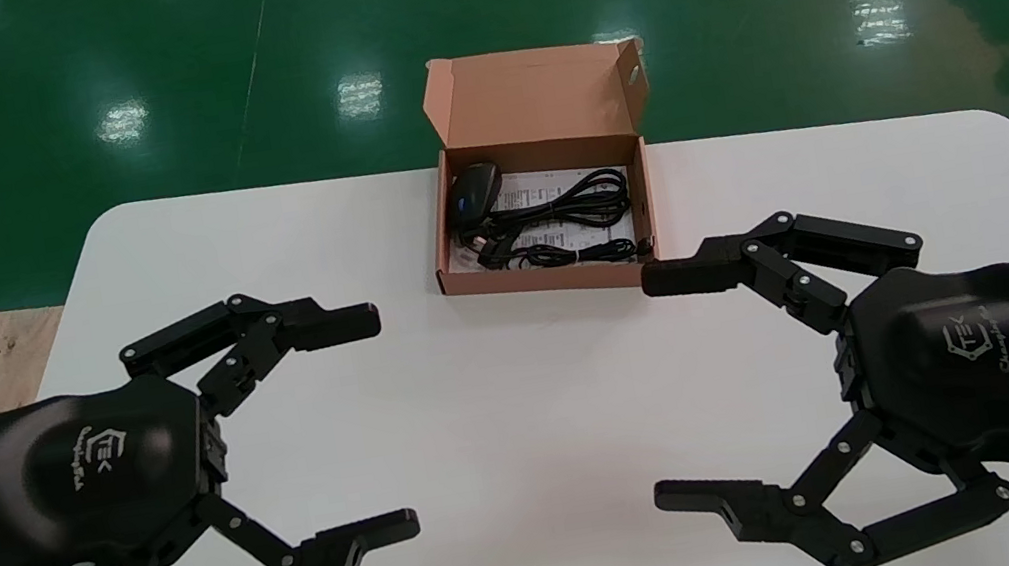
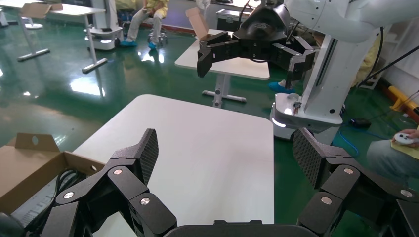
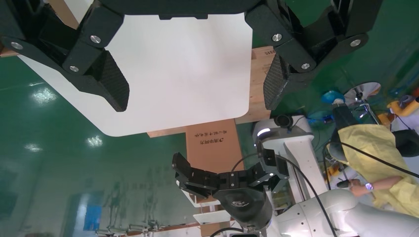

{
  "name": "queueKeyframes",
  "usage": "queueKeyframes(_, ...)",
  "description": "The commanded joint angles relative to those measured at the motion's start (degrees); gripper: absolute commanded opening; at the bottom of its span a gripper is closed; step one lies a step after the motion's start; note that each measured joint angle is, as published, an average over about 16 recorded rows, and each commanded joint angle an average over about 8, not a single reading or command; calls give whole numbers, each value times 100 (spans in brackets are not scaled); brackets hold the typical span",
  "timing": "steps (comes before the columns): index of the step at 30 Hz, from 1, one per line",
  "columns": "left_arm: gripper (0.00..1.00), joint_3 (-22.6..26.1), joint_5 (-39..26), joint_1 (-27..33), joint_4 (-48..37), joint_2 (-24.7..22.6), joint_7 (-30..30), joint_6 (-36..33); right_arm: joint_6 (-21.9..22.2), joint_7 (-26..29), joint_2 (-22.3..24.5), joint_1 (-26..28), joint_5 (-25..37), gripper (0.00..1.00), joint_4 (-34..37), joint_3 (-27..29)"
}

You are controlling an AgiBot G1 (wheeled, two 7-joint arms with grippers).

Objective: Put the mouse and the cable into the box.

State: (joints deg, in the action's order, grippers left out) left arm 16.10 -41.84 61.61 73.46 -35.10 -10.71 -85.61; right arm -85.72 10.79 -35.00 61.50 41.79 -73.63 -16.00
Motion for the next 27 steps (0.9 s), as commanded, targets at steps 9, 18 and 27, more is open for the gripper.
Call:
queueKeyframes(9,100,6,-4,4,-6,-4,3,6,3,-4,-2,4,4,100,4,-3)
queueKeyframes(18,100,10,-7,7,-10,-8,3,11,4,-6,-1,6,6,100,7,-3)
queueKeyframes(27,100,12,-7,8,-13,-10,3,11,4,-6,-2,6,6,100,10,-3)
